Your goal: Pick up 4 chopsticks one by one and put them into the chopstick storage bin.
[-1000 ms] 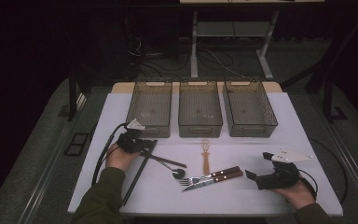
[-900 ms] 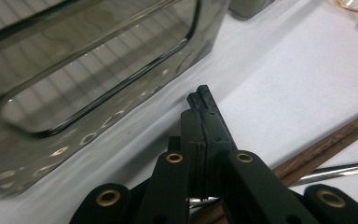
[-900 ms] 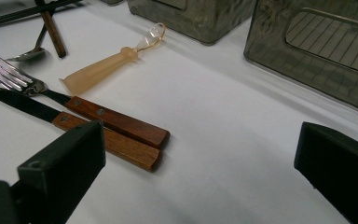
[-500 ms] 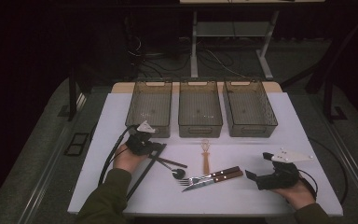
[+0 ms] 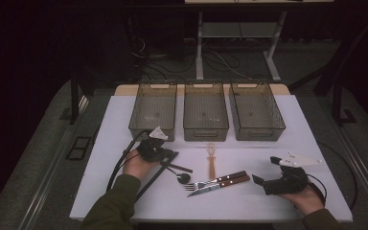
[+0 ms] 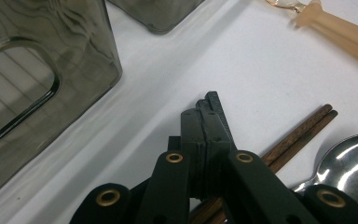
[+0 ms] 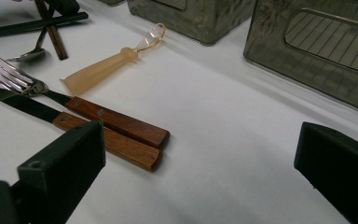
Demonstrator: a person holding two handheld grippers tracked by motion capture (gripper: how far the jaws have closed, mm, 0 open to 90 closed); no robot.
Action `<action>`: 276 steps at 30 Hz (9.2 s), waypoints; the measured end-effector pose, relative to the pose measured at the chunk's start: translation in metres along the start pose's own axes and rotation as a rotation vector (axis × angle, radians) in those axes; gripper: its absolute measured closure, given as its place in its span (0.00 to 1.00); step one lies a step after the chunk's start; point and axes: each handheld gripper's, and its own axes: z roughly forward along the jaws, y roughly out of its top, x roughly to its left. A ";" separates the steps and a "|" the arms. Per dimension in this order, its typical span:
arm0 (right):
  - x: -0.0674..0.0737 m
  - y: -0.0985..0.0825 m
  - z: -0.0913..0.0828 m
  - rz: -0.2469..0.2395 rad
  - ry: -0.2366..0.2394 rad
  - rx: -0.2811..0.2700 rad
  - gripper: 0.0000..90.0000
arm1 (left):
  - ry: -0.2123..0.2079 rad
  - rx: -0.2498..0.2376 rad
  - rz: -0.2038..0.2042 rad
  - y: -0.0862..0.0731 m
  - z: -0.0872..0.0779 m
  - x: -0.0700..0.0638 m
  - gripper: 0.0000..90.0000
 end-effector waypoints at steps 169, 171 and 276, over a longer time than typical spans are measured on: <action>0.006 0.001 0.009 0.011 0.039 -0.008 0.02 | 0.056 -0.208 -0.087 -0.022 -0.086 -0.007 0.96; 0.006 0.000 0.009 0.011 0.038 -0.006 0.02 | 0.062 -0.212 -0.084 -0.018 -0.087 -0.004 0.96; 0.005 -0.001 0.006 0.027 0.040 -0.034 0.02 | 0.174 -0.248 -0.202 0.053 -0.068 0.064 0.34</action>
